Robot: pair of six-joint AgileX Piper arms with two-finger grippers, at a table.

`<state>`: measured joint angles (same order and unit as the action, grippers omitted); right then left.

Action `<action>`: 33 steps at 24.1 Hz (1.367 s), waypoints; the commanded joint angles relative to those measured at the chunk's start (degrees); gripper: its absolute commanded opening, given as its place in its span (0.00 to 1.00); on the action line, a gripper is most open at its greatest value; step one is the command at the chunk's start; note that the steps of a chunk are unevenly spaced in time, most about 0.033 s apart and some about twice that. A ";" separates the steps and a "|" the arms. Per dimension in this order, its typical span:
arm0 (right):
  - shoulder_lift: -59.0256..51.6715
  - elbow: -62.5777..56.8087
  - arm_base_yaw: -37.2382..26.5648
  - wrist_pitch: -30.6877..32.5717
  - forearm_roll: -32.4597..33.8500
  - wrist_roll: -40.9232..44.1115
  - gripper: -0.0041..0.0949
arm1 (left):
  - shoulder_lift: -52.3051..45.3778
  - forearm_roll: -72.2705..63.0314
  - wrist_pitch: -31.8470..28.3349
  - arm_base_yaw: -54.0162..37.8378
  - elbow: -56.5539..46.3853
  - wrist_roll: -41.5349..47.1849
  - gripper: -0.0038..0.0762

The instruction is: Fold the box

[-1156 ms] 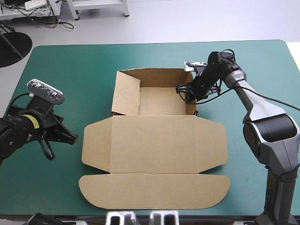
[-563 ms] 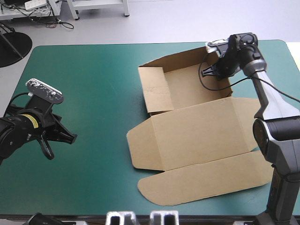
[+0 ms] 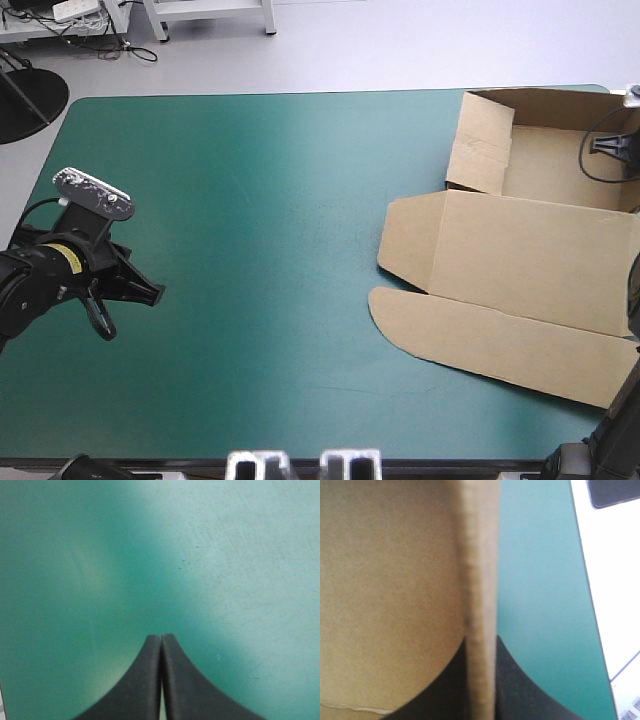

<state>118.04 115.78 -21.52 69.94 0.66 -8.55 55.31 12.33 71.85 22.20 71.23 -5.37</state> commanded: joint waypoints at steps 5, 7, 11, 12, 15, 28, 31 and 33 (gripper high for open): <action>-3.52 1.56 -6.38 -0.95 -3.28 -0.15 0.10 | -0.49 0.83 1.86 0.35 1.37 0.44 0.04; -3.52 1.42 -7.18 -0.81 -4.43 -0.55 0.23 | -0.49 0.94 1.86 0.35 1.37 0.31 0.04; -3.52 1.42 -7.34 -0.97 -4.46 -0.38 0.68 | -0.49 0.94 1.98 0.35 1.37 0.30 0.04; -3.52 1.42 -7.34 -1.10 -4.46 -0.01 0.76 | -0.49 0.94 1.98 0.35 1.37 0.30 0.04; -4.03 1.42 -7.34 -1.08 -4.07 1.77 0.92 | -0.49 0.94 1.98 0.35 1.37 0.30 0.04; -23.88 4.96 -2.43 1.75 -37.35 -12.89 0.02 | -0.49 0.33 1.98 0.35 1.37 0.30 0.04; -27.98 3.42 2.32 1.75 -36.51 -13.20 0.03 | -0.49 -0.43 1.75 0.35 1.37 0.30 0.04; -31.37 0.57 6.51 1.75 -35.57 -13.20 0.03 | -0.49 -1.27 1.21 0.35 1.15 0.30 0.04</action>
<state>92.97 117.74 -19.14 71.85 -33.56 -20.82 55.31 11.84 71.85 22.20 71.21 -5.37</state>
